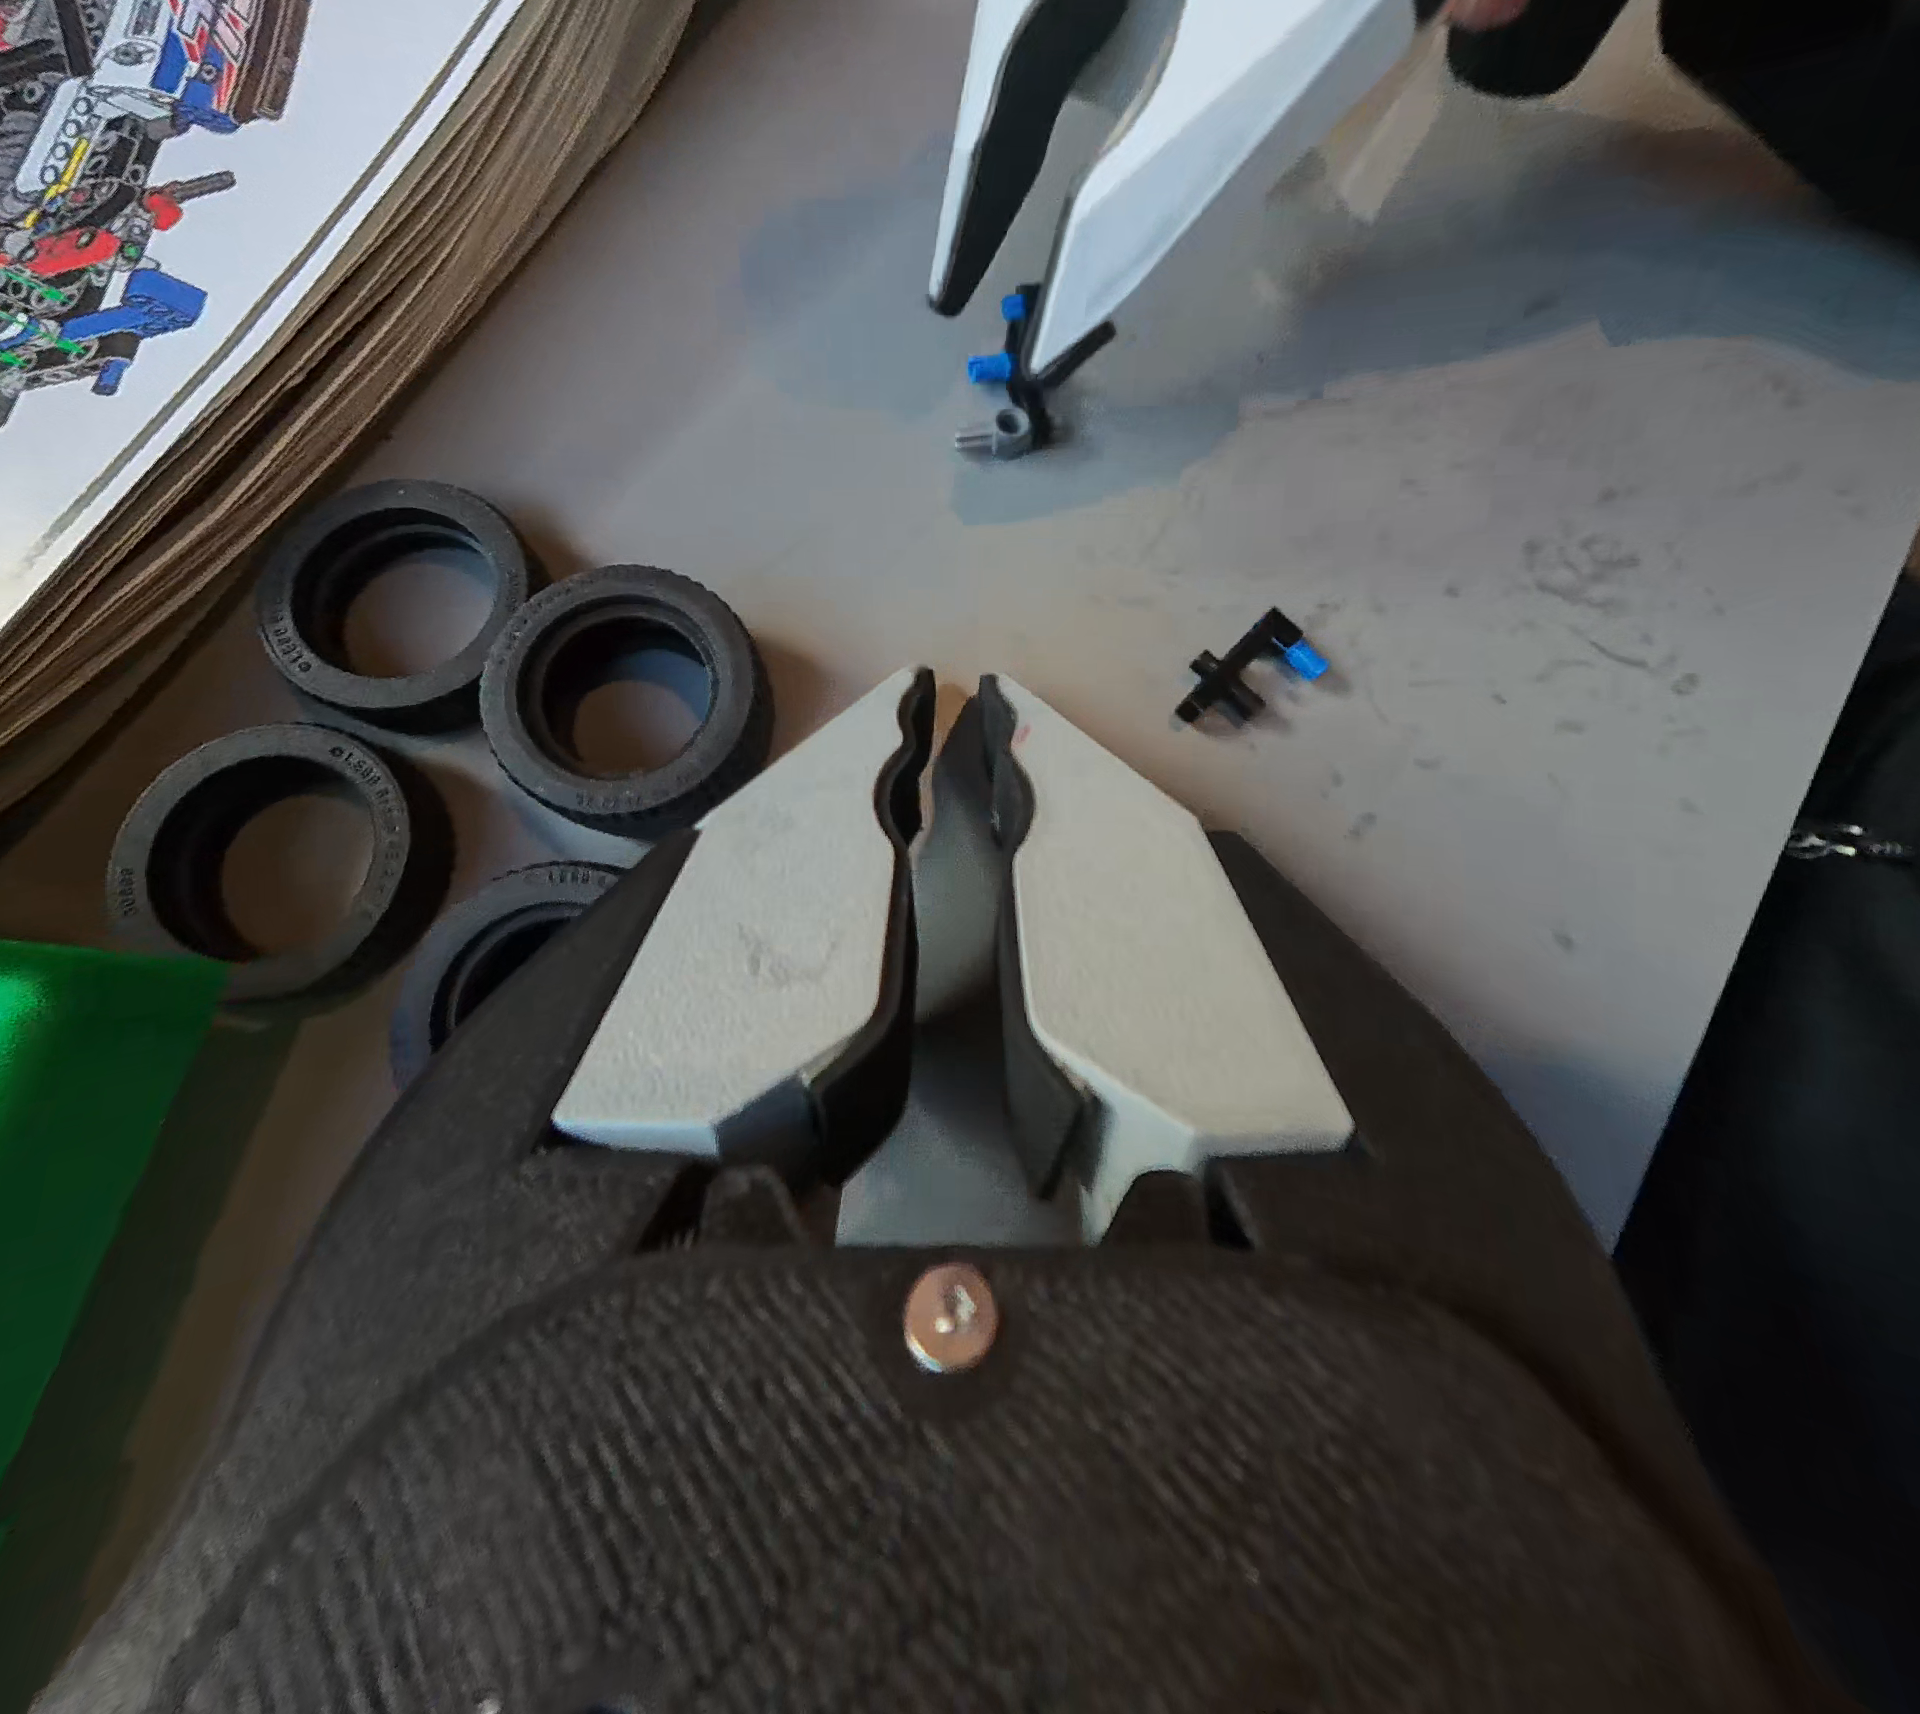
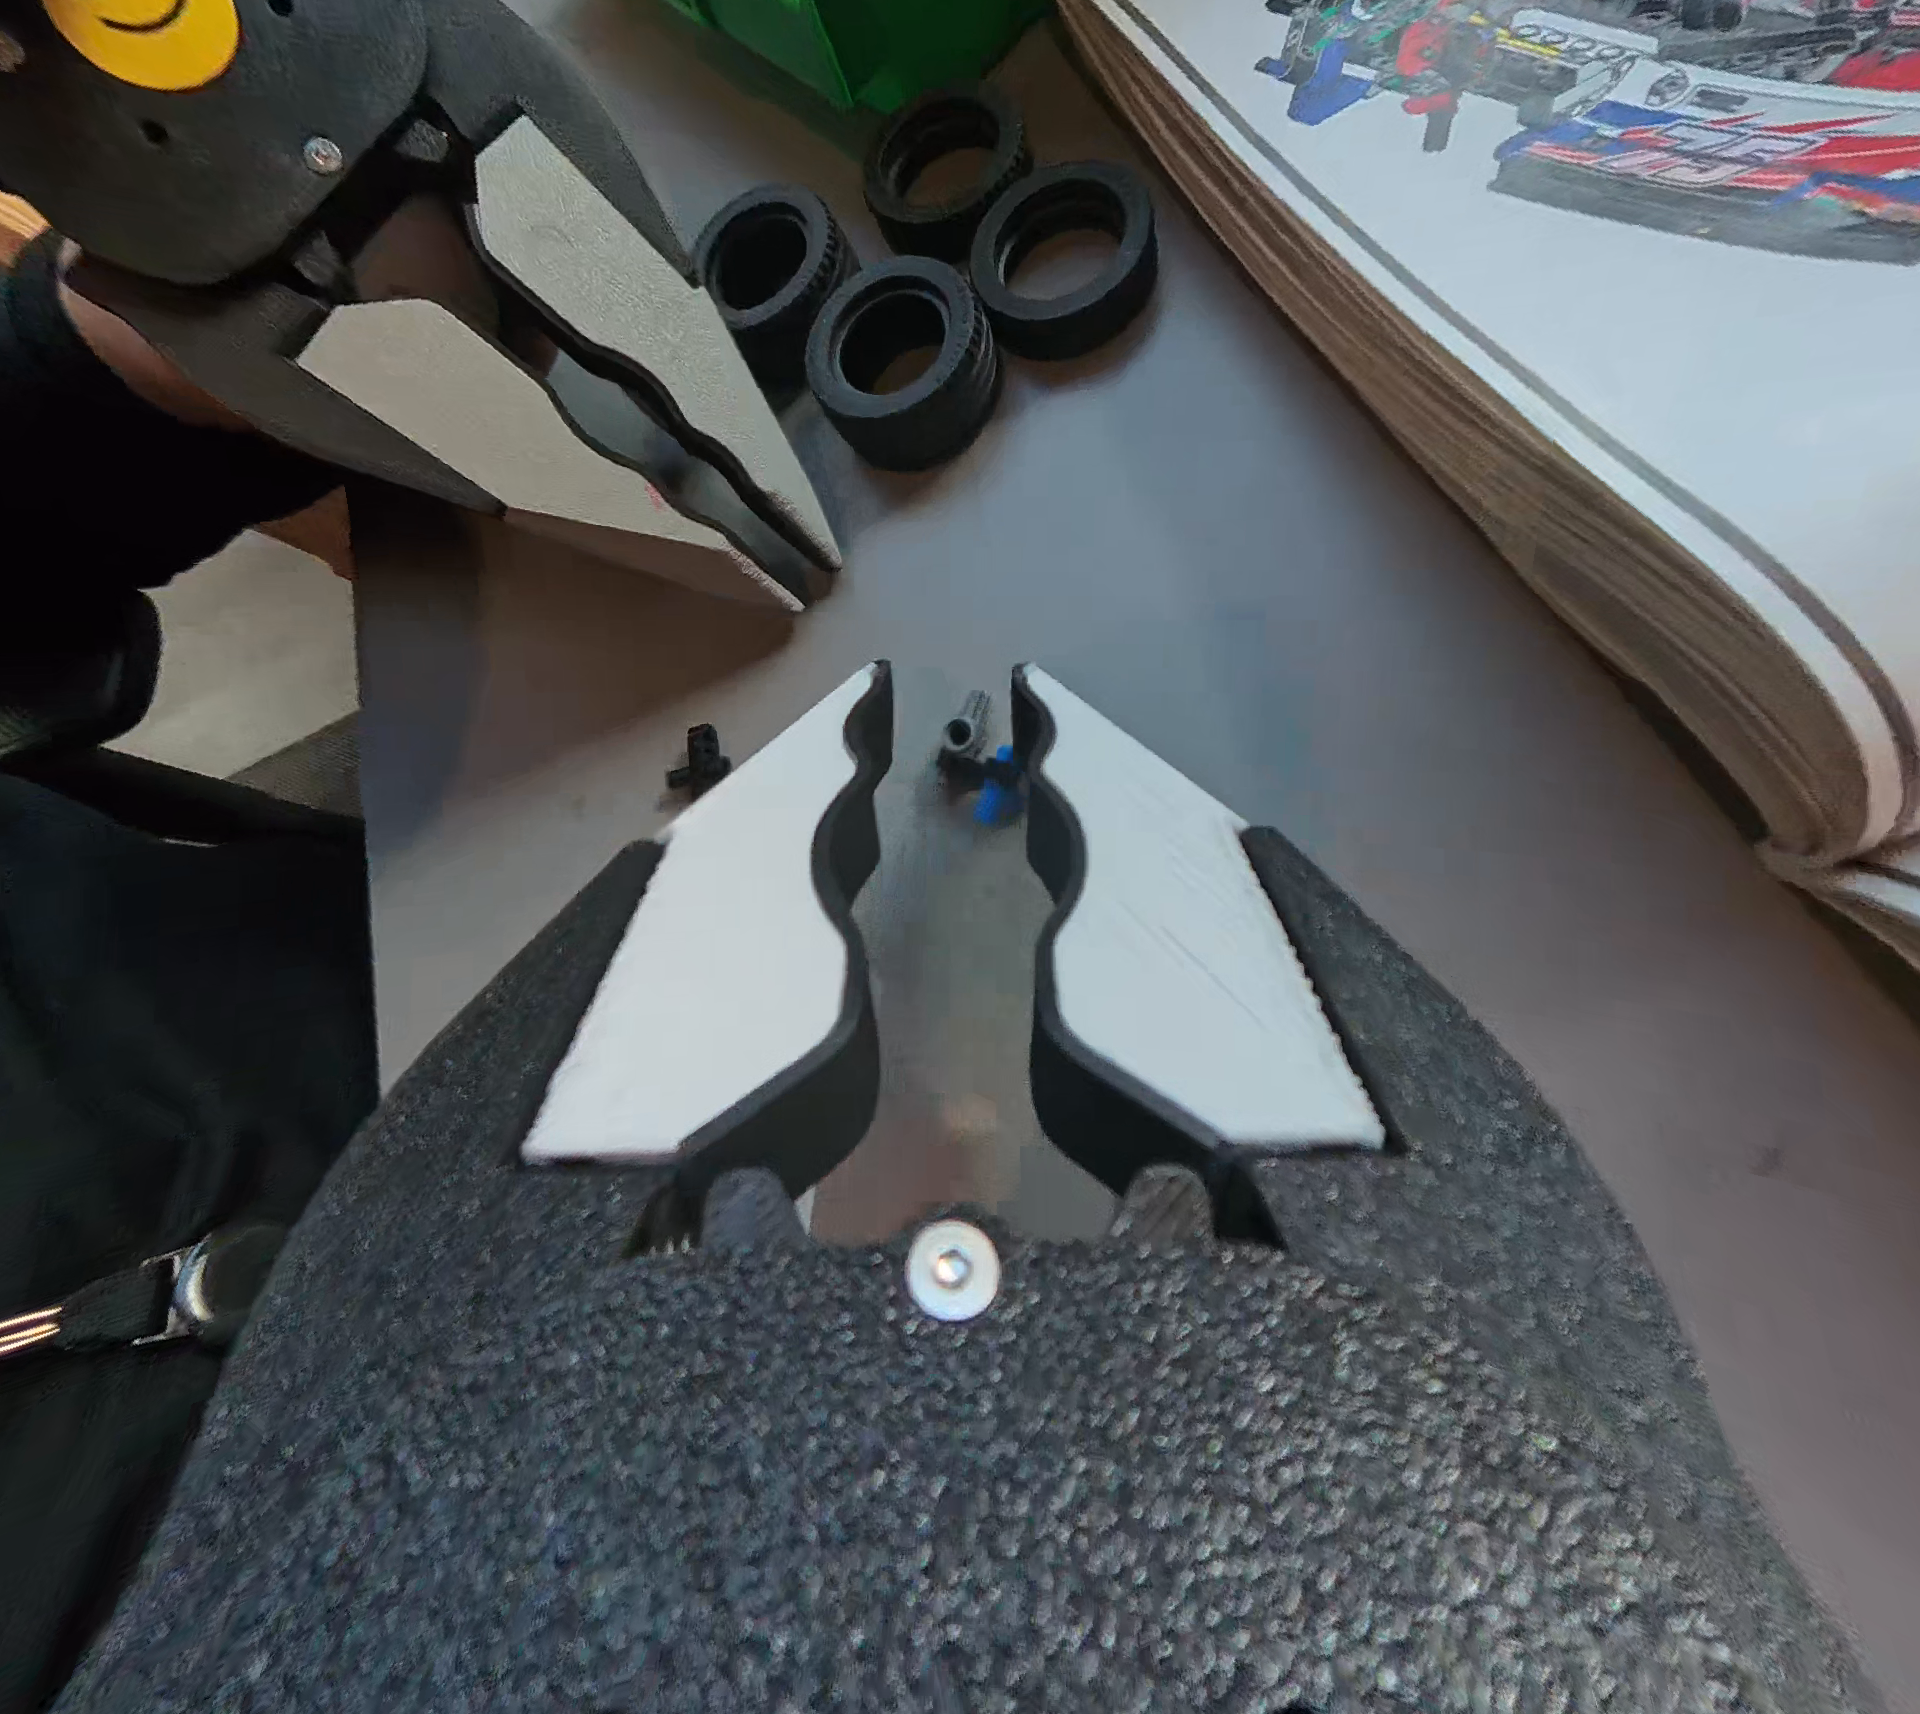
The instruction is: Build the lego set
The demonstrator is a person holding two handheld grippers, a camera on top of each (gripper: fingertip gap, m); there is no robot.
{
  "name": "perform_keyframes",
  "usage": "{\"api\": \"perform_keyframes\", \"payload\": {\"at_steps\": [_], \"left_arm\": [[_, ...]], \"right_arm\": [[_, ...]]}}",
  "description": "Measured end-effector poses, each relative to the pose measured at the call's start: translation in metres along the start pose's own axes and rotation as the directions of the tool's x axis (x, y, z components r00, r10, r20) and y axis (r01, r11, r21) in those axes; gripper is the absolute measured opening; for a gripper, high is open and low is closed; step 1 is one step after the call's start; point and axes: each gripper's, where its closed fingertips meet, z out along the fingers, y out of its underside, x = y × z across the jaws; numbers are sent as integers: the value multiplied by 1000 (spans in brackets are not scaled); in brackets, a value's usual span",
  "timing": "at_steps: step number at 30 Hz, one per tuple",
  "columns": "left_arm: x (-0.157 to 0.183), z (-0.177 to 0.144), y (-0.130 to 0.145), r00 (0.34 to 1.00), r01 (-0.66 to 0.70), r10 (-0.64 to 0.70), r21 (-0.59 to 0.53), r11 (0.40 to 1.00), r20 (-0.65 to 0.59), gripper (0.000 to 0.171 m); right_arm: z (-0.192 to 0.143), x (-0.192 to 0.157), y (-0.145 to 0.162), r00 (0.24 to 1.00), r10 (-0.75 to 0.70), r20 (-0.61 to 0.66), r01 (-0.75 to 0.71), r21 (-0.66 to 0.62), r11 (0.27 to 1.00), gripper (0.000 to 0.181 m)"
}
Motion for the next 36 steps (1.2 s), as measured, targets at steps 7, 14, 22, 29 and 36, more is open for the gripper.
{"api": "perform_keyframes", "payload": {"at_steps": [7, 14, 22, 29, 36], "left_arm": [[18, -7, 11, 990, -127, 125, -21, 992, -63, 10], [12, 5, -8, 969, -246, 247, -15, 969, 35, 10], [12, 34, -28, 983, -180, 181, -40, 983, 15, 14], [12, 33, -26, 991, -130, 130, -57, 990, 7, 10], [14, 36, -29, 990, -135, 137, -53, 989, 19, 14]], "right_arm": [[-20, 13, 27, 985, -46, -167, 44, -15, 999, 34], [-16, 12, 19, 987, -112, -119, 114, 7, 993, 35], [1, 8, 27, 988, -113, -104, 110, -36, 993, 8], [-2, 8, 28, 985, 9, -175, 0, 50, 999, 8], [-3, 6, 29, 977, -33, -209, 44, 49, 998, 8]]}}
